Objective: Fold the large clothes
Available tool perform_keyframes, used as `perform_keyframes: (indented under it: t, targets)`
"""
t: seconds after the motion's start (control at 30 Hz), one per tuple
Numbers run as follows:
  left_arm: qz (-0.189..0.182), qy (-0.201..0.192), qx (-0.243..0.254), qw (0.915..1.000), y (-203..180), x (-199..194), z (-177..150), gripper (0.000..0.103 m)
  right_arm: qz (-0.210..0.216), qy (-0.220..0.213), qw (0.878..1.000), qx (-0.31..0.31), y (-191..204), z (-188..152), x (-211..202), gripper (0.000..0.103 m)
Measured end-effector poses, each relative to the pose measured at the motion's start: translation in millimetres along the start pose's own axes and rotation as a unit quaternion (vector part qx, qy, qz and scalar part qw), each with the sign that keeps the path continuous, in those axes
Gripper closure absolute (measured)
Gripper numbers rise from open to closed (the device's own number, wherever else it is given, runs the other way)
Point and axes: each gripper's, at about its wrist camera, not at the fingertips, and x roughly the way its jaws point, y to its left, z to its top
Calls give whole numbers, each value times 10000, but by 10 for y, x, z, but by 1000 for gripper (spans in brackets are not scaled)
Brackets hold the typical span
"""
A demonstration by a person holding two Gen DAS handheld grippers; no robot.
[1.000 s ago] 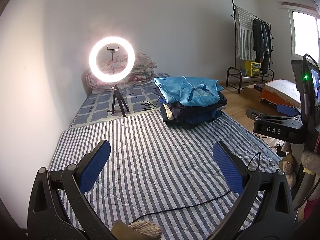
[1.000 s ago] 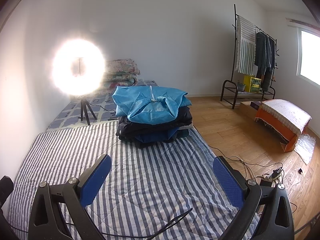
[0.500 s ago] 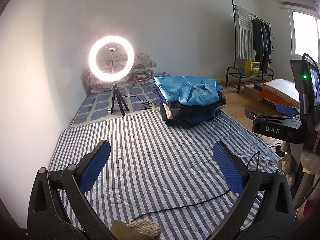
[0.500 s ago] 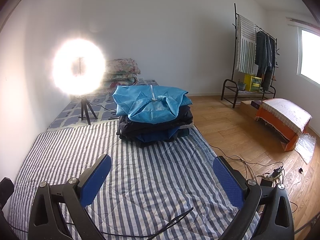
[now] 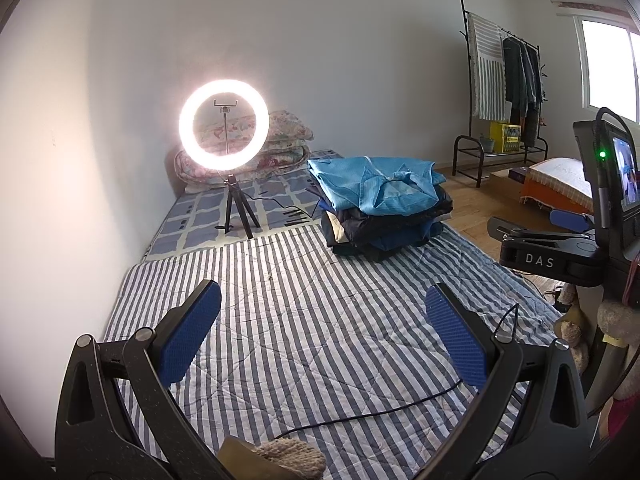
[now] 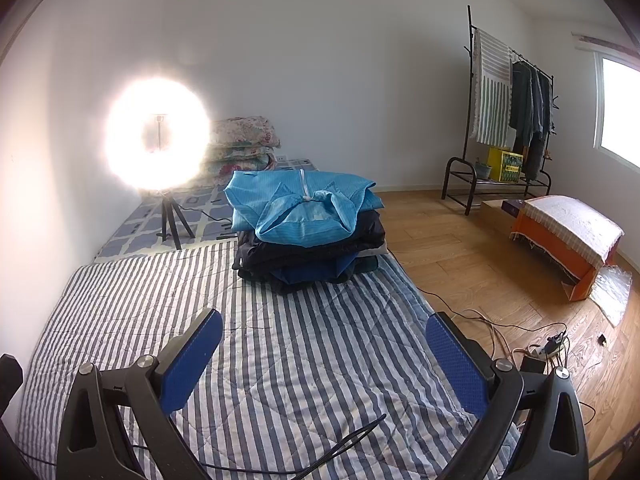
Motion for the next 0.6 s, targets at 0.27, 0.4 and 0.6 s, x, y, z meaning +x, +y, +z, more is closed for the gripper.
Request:
perform_keyframes:
  t: [0.27, 0.4, 0.6]
  targets:
    - [-14, 10, 9, 10000, -24, -33, -5, 0, 1, 6, 10000, 4, -5, 3, -6, 0]
    - [-12, 1, 3, 10000, -20, -32, -6, 0, 17, 5, 10000, -13, -6, -1, -5, 0]
    - [-9, -3, 12, 10000, -22, -39, -4, 0, 21, 13, 10000, -16, 2, -6, -5, 0]
